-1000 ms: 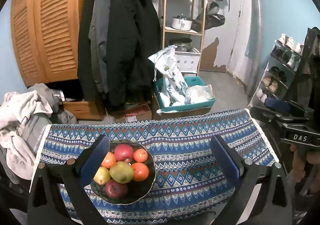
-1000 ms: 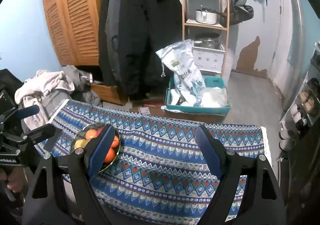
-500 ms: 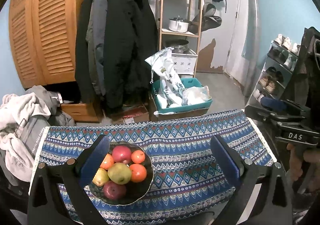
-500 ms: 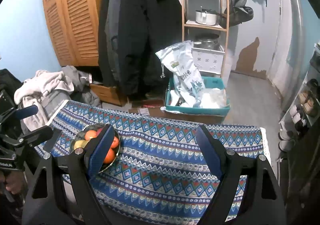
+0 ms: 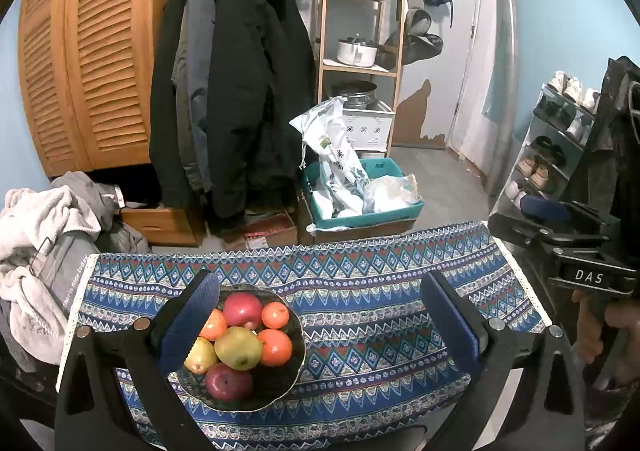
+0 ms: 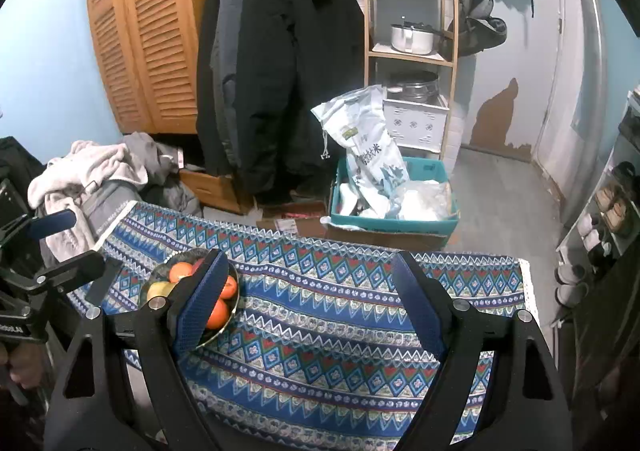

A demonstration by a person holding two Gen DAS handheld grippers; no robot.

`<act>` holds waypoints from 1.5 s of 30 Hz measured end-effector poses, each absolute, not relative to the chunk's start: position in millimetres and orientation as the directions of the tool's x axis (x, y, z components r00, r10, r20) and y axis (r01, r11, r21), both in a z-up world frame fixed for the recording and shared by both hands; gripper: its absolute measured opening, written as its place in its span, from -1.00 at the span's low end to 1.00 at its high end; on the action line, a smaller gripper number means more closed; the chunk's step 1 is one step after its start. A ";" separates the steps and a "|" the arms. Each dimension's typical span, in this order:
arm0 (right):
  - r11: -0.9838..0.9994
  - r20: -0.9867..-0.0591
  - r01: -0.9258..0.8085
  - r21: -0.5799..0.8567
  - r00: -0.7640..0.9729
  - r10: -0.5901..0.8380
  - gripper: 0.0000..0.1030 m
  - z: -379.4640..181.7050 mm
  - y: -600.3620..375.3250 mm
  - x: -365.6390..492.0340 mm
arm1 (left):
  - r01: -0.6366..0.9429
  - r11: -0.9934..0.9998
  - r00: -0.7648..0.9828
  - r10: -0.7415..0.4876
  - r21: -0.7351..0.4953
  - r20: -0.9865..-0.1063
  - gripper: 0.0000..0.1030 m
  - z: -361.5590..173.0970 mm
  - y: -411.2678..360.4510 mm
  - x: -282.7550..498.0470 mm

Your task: Organize fruits

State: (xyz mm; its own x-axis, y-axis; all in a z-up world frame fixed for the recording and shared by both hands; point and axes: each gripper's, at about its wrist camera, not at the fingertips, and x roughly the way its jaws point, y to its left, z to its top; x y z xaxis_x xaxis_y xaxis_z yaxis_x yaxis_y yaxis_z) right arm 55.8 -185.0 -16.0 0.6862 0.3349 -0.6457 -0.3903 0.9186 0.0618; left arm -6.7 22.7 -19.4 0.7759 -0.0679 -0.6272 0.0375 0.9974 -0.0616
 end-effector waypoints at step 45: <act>0.918 -0.646 -0.393 0.059 0.686 0.335 0.62 -14.9 -186.4 54.5 | -0.020 0.997 0.772 -0.030 -0.072 -0.635 0.98 -18.1 26.8 -8.2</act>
